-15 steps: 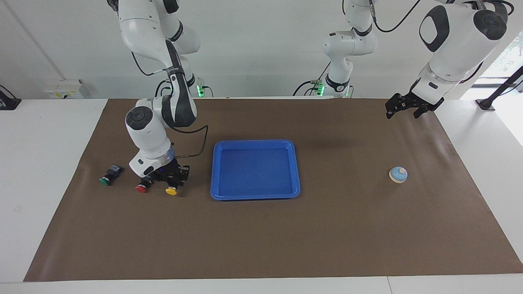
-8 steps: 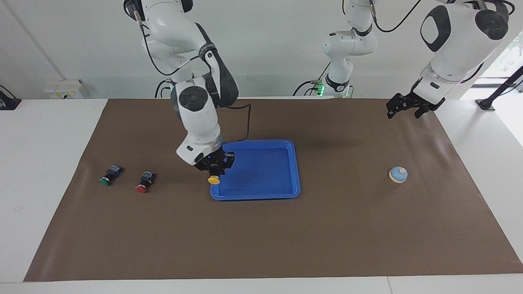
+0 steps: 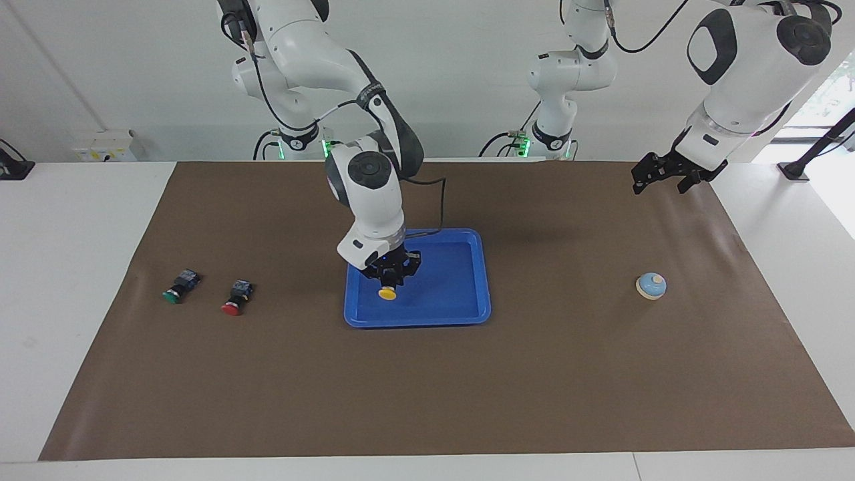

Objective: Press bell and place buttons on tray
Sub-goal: 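Carry the yellow button into the blue tray and open the right gripper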

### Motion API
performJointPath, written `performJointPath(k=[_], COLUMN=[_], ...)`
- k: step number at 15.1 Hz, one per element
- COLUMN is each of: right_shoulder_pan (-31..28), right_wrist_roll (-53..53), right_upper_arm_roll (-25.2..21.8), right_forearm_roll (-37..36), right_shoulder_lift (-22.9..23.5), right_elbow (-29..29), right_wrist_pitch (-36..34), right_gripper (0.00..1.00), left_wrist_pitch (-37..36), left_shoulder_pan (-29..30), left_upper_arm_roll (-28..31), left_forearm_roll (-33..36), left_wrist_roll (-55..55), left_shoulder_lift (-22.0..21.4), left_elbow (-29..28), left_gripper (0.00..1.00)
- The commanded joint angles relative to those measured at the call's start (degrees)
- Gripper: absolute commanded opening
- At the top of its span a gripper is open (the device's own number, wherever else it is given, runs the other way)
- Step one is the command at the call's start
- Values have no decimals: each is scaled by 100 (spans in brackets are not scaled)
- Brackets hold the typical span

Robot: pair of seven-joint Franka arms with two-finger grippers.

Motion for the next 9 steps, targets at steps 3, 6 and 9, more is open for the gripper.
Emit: performJointPath(k=[3,6,9], right_shoulder_pan=[-91,-38,-73], right_wrist_roll=[130,534,597], right_upper_arm_roll=[38,38,38], right_forearm_roll=[50,50,50], right_shoulder_lift=[-138,-138,-155], right_elbow=[-564,-564,-494], right_wrist_pitch=[546,546,354], right_gripper=[0,19,100], left_wrist_pitch=[-65,-74,-74], left_shoulder_pan=[-22,-22,-22], left_upper_arm_roll=[33,33,33], left_forearm_roll=[-16,-16,-16], left_wrist_roll=[-56,-56,-56], left_shoulder_lift=[-41,-41,-41], left_elbow=[24,24,24], left_gripper=[100,100,100])
